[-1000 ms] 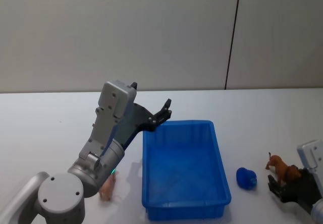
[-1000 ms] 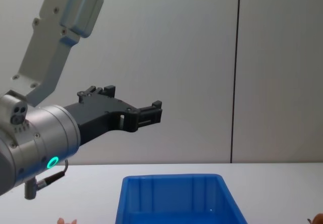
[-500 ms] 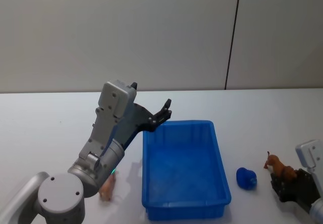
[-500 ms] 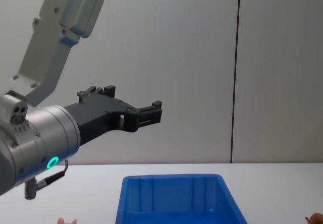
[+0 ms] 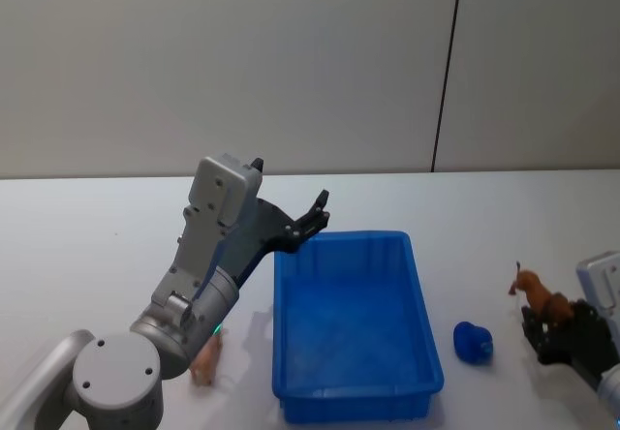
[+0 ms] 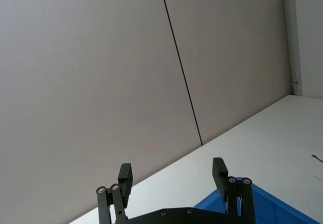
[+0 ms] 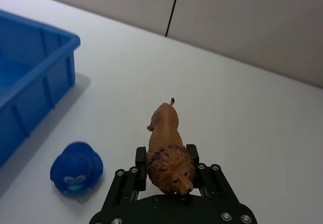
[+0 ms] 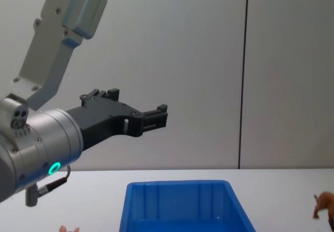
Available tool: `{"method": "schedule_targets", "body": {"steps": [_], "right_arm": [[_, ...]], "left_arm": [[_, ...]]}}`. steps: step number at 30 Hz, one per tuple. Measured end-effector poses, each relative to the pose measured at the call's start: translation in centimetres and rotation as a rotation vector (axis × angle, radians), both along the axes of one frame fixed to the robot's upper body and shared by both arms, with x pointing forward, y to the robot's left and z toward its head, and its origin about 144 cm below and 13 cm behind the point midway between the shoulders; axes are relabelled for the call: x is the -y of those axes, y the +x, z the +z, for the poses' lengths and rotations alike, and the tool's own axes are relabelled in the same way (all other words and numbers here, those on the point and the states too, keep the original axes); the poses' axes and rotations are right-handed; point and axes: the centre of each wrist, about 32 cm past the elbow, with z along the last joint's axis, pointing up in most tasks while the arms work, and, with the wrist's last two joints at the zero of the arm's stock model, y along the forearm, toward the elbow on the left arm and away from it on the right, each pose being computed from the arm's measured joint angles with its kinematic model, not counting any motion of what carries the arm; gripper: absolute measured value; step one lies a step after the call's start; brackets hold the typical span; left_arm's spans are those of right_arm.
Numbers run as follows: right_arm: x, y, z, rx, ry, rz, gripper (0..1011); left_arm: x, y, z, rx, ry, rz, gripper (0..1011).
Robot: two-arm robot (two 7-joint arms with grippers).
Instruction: Pick up the two dolls from the table and place them into the box.
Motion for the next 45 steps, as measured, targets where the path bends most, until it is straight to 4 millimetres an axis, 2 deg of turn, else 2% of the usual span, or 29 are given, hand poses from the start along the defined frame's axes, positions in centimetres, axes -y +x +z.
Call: {"method": "schedule_targets", "body": {"steps": [15, 22, 32, 43, 45], "right_arm": [[-0.9, 0.2, 3.4, 0.191, 0.046, 0.080, 446], [-2.1, 0.3, 5.1, 0.231, 0.100, 0.167, 446], [-4.3, 0.7, 6.2, 0.183, 0.166, 0.281, 446], [-6.8, 1.3, 6.4, 0.061, 0.205, 0.338, 446], [-7.4, 1.5, 6.3, 0.030, 0.210, 0.343, 473]], "left_arm": [[0.0, 0.0, 0.0, 0.000, 0.000, 0.000, 1004], [0.0, 0.0, 0.0, 0.000, 0.000, 0.000, 1003], [0.0, 0.0, 0.0, 0.000, 0.000, 0.000, 1003], [0.0, 0.0, 0.0, 0.000, 0.000, 0.000, 1003], [0.0, 0.0, 0.0, 0.000, 0.000, 0.000, 1003]]}}
